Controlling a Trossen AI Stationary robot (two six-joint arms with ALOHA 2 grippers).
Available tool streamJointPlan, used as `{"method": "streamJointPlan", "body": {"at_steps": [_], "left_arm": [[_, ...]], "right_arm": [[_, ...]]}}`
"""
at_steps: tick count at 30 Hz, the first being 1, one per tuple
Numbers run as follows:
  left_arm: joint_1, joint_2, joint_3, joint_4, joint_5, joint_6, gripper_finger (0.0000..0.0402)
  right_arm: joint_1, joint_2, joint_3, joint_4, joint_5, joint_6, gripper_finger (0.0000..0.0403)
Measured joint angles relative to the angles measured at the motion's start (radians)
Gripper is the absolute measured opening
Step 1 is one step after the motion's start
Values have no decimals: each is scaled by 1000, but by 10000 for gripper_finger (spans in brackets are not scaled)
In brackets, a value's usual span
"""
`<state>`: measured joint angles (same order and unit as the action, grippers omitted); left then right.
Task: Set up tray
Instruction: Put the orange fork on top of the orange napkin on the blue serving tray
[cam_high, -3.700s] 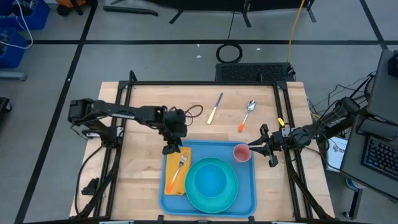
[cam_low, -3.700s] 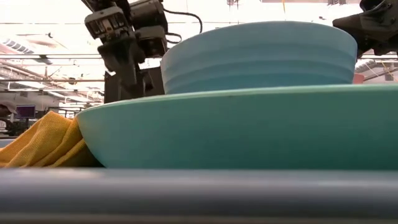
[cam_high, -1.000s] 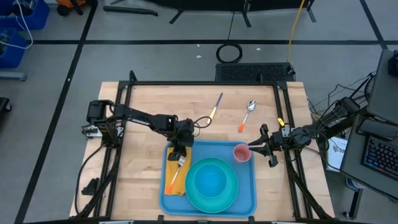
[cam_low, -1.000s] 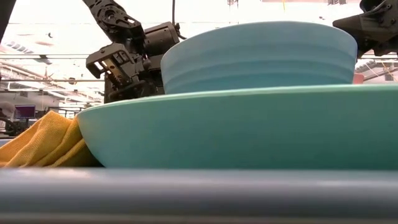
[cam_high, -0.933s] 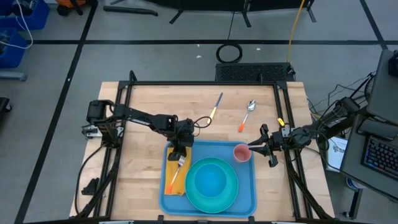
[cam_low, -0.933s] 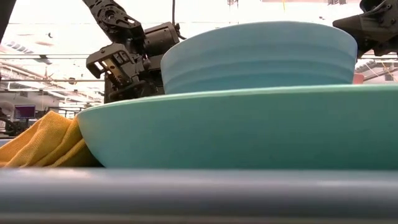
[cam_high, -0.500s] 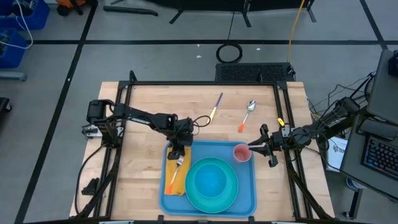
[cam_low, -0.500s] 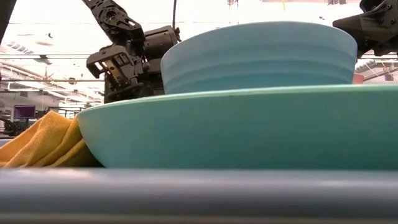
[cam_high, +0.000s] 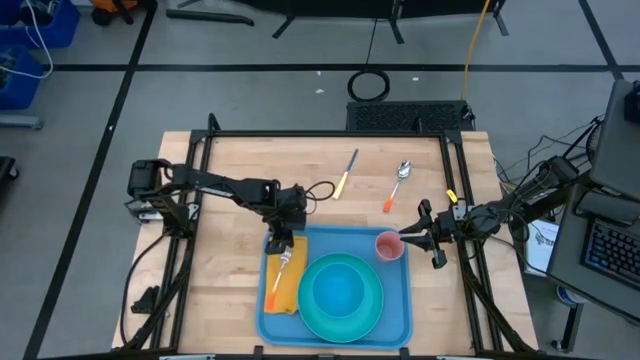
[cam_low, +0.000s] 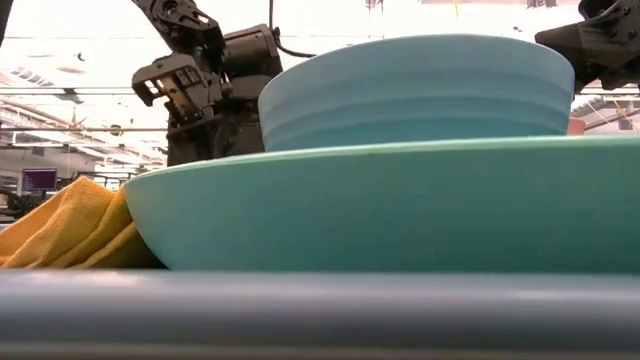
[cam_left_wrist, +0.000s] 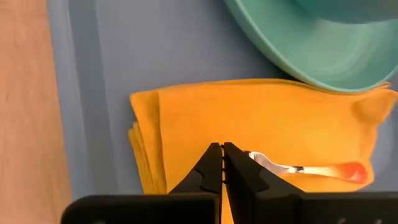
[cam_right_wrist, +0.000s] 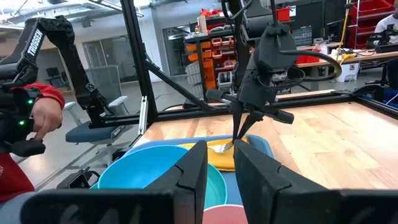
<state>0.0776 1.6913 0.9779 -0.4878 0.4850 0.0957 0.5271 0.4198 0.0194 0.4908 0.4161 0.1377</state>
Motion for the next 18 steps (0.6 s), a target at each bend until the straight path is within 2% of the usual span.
{"method": "streamJointPlan", "body": {"at_steps": [6, 10, 18], "left_arm": [[1, -5, 0, -36, -26, -19, 8], [0, -5, 0, -52, -90, -57, 9], [-2, -5, 0, -67, -101, -85, 6]], "right_arm": [[0, 0, 0, -2, 0, 0, 73], [0, 0, 0, -2, 0, 0, 73], [0, 0, 0, -2, 0, 0, 73]]}}
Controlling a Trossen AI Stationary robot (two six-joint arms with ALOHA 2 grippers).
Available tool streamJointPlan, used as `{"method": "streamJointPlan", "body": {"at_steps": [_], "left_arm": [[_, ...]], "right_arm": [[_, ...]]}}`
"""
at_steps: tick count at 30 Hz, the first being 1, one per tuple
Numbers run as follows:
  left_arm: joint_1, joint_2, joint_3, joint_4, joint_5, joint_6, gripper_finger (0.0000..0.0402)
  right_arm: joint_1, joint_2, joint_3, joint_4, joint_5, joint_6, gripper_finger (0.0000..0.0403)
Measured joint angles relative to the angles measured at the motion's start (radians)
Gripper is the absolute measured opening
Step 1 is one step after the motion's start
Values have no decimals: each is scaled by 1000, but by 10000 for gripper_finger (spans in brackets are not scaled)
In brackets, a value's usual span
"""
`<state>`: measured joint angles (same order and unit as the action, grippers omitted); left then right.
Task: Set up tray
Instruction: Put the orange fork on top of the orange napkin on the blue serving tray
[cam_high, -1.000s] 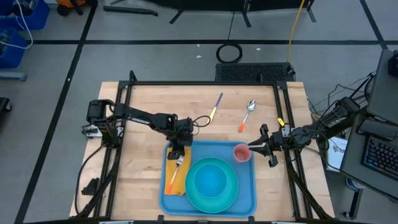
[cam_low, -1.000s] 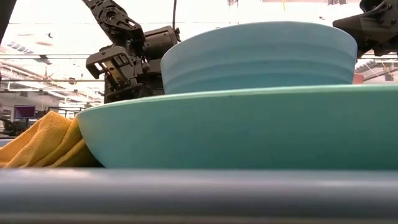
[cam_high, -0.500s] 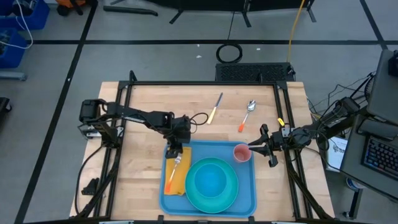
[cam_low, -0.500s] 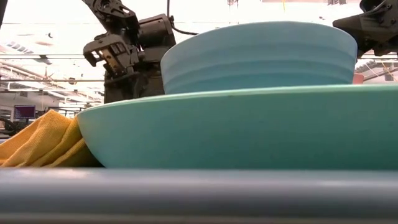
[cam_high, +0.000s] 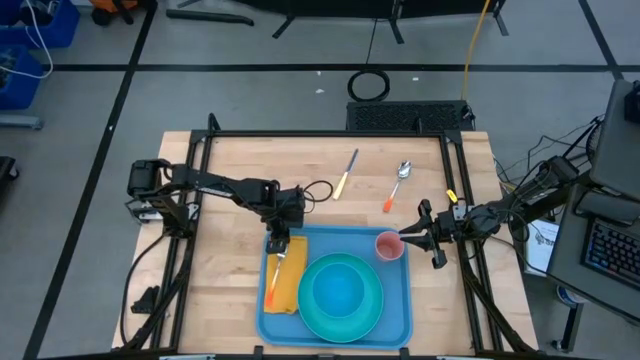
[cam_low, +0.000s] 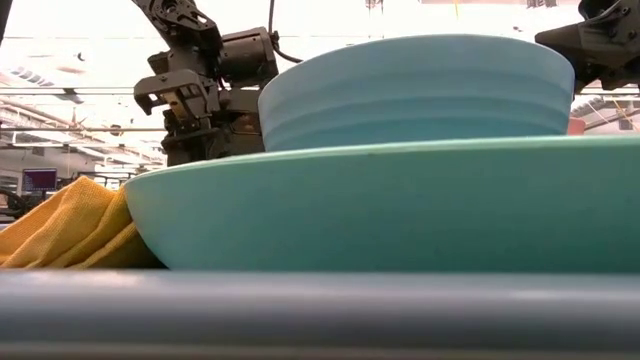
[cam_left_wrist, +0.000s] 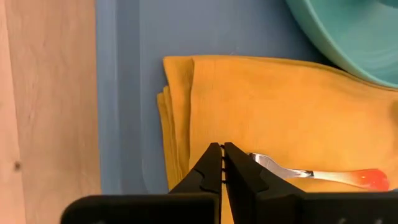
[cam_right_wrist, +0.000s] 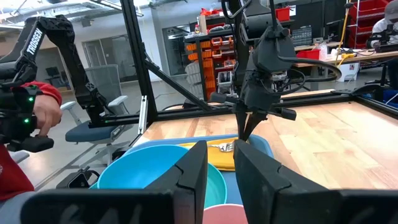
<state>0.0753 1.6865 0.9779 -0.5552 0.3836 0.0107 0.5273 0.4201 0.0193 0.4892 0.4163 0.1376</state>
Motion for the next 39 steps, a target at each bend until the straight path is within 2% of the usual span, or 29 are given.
{"method": "streamJointPlan", "body": {"at_steps": [4, 9, 13, 34, 39], "left_arm": [[-1, 0, 0, -20, -3, -17, 16], [-11, 0, 0, -38, -14, -21, 6], [-17, 0, 0, -38, -20, -32, 14], [-22, 0, 0, -73, -71, -167, 5], [-31, -38, 0, -85, -81, -171, 15]], "right_arm": [[0, 0, 0, 0, 0, 0, 73], [0, 0, 0, 0, 0, 0, 73], [0, 0, 0, 0, 0, 0, 73], [0, 0, 0, 0, 0, 0, 73], [0, 0, 0, 0, 0, 0, 73]]}}
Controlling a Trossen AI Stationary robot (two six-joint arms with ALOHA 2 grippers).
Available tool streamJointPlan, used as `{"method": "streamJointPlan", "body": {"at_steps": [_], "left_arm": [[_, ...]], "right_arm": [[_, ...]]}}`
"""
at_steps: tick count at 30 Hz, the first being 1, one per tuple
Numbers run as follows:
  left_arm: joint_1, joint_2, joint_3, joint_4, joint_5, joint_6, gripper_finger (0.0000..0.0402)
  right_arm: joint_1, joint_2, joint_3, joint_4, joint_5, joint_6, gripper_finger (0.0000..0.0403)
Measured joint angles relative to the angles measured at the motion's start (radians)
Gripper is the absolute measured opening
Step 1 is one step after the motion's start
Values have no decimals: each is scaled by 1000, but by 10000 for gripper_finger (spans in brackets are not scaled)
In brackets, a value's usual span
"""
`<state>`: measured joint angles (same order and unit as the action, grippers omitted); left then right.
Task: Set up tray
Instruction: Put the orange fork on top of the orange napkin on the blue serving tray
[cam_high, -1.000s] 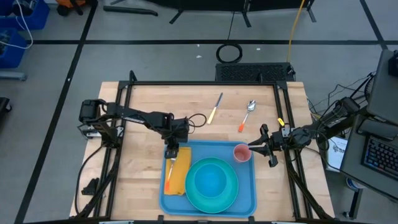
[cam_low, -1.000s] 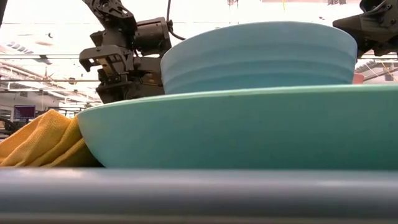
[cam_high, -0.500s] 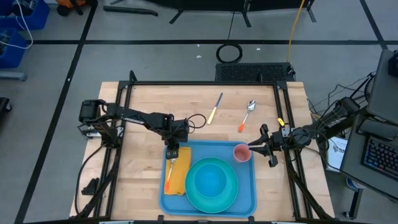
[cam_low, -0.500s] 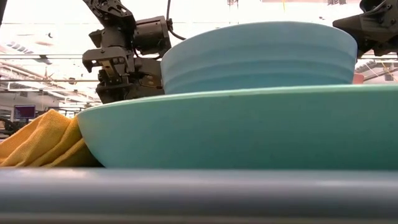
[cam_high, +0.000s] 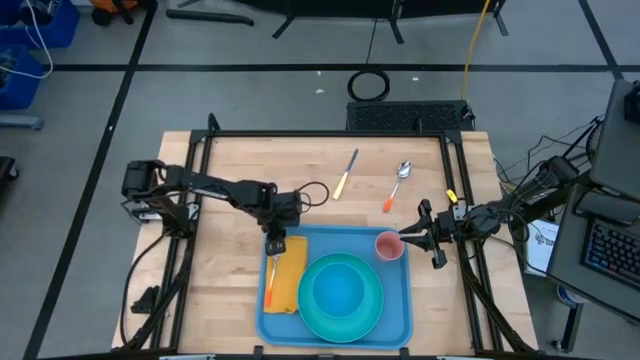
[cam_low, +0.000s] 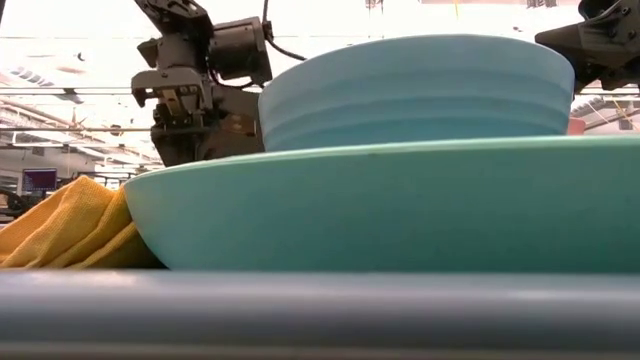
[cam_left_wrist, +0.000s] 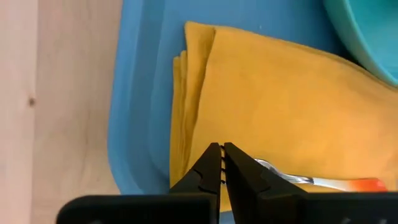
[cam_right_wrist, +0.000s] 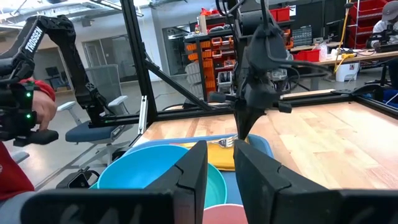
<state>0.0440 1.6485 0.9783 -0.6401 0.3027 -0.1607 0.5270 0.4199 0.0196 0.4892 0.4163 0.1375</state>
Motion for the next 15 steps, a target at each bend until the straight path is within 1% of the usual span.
{"method": "streamJointPlan", "body": {"at_steps": [3, 6, 10, 13, 15], "left_arm": [[-5, -37, -1, -10, -26, -9, 9], [-13, -71, -7, 13, -22, -4, 6], [-14, -73, -36, 18, -19, -27, 18], [-17, -73, -64, 24, -17, -42, 7], [-17, -73, -81, 58, -15, -59, 8]], "right_arm": [[0, 0, 0, 0, 0, 0, 73], [0, 0, 0, -1, 0, 0, 73], [0, 0, 0, -1, 0, 0, 73], [0, 0, 0, 0, 0, 0, 73], [0, 0, 0, 0, 0, 0, 73]]}}
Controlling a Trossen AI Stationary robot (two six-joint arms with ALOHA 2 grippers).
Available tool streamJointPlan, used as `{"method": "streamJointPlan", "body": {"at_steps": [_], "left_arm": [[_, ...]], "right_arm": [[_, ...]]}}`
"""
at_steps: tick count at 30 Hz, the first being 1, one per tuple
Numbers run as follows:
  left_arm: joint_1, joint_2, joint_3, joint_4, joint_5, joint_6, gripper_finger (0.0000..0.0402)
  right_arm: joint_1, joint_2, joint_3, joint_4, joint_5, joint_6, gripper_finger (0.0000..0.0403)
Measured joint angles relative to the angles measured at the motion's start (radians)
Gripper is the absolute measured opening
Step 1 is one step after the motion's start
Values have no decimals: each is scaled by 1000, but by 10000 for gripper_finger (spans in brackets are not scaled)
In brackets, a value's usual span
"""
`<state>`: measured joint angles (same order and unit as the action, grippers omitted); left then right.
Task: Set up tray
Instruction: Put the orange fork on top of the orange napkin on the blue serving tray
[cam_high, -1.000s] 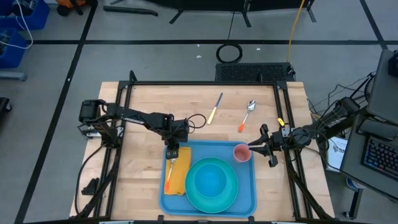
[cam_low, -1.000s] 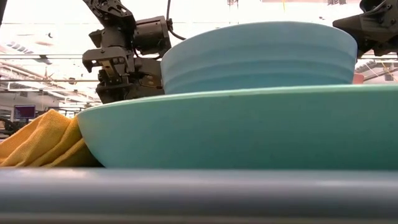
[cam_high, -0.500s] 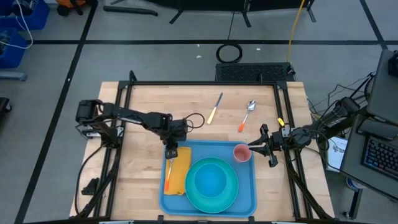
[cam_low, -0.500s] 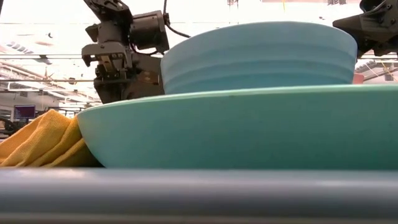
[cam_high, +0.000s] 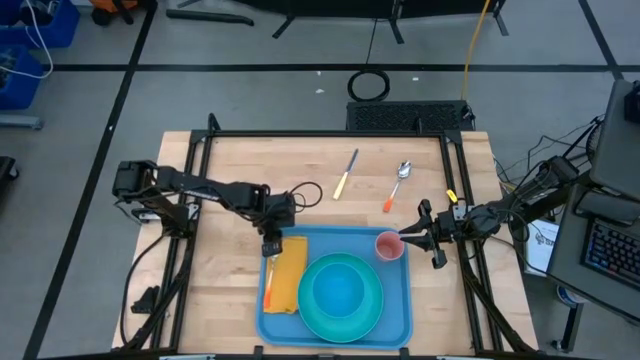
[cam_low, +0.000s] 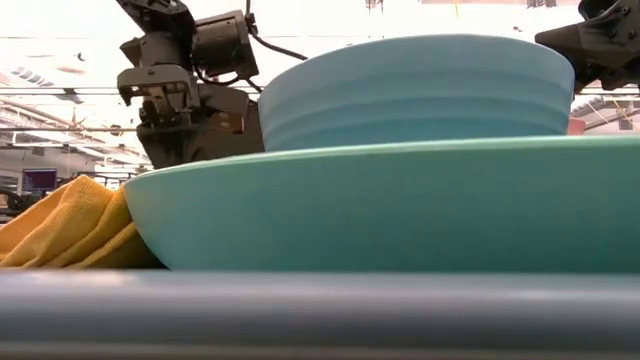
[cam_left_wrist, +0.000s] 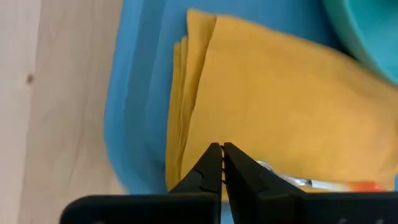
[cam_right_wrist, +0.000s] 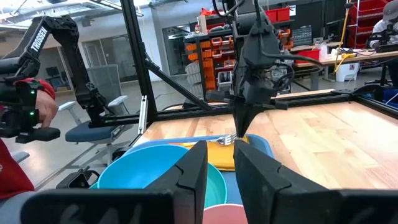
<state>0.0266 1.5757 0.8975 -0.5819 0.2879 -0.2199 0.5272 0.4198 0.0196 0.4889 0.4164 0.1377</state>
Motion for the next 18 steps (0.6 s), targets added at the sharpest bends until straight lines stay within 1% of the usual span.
{"method": "streamJointPlan", "body": {"at_steps": [5, 8, 12, 18], "left_arm": [[-1, 5, -15, 17, -7, -25, 28], [-1, 10, -24, 10, -29, -42, 31], [-1, 9, -24, 24, -29, -67, 32], [-3, 8, -24, 34, 3, -79, 36]], "right_arm": [[0, 0, 0, 0, 0, 0, 73], [0, 0, 0, 0, 0, 0, 73], [0, 0, 0, 0, 0, 0, 73], [0, 0, 0, 0, 0, 0, 73]]}}
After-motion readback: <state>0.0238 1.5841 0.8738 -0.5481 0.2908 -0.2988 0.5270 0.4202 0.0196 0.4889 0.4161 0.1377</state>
